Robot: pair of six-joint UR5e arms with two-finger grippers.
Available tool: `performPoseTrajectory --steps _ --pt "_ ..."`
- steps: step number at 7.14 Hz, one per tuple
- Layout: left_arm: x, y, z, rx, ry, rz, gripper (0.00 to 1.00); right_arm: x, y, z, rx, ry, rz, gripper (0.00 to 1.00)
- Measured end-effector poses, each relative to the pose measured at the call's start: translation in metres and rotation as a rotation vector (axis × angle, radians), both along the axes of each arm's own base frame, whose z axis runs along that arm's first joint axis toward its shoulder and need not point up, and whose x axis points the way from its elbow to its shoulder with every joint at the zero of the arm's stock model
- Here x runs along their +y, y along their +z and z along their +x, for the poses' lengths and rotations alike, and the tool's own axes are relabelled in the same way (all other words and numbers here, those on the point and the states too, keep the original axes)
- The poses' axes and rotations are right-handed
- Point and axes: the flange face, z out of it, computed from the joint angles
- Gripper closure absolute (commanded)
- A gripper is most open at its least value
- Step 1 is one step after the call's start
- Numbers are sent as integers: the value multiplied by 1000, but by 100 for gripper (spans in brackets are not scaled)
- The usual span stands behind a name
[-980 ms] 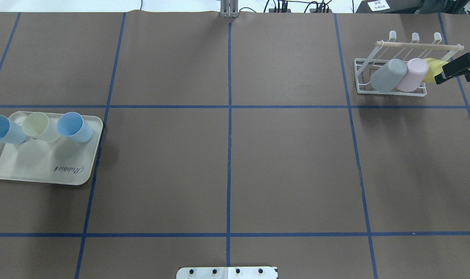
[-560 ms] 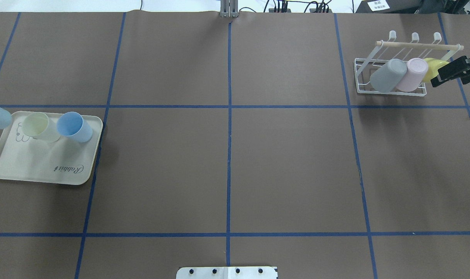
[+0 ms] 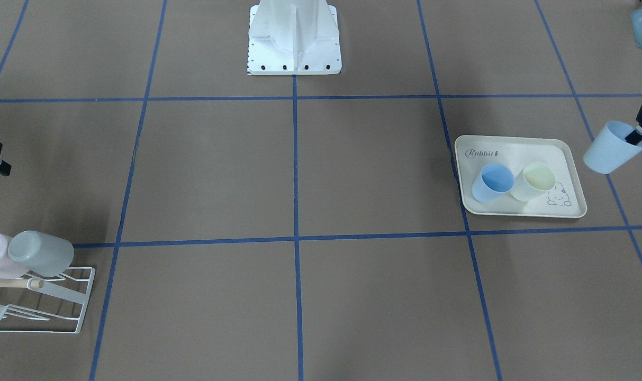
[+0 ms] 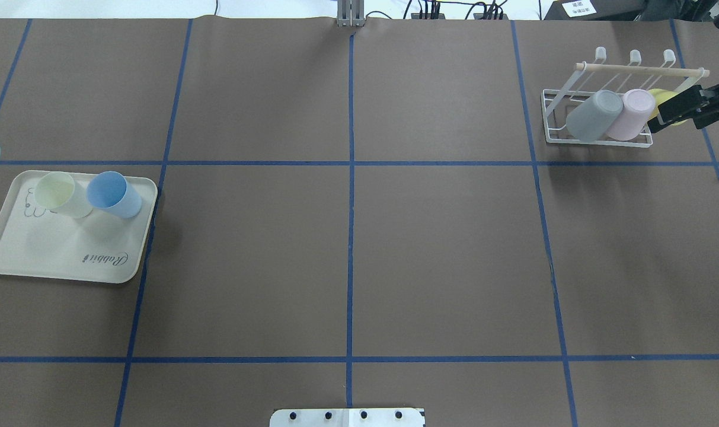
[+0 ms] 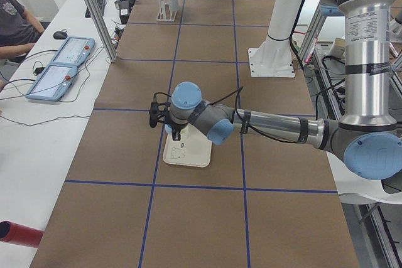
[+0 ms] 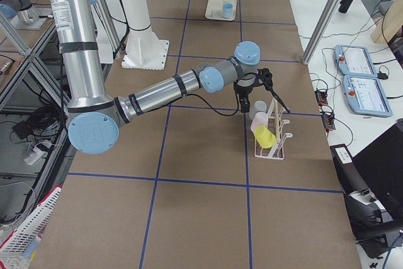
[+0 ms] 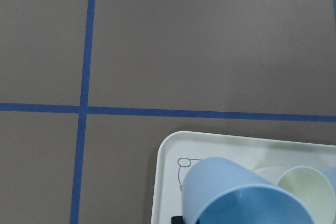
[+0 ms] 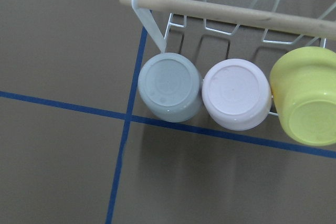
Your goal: Transfer IKEA cup to right arm and place on rack
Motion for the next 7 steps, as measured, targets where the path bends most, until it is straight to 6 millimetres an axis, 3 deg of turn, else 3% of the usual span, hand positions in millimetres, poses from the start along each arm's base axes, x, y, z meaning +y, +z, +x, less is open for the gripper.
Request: performPoseTrajectory --steps 1,3,5,7 --pt "0 -48 15 65 -28 -26 100 5 -13 -13 -18 5 2 1" --pt "-5 -120 61 162 11 -41 100 15 -35 -31 -90 36 37 1" --pt "1 -186 121 283 105 -133 100 27 -55 -52 -181 63 39 1" --pt "12 -267 185 405 157 -339 100 47 -79 -83 -322 94 -5 1"
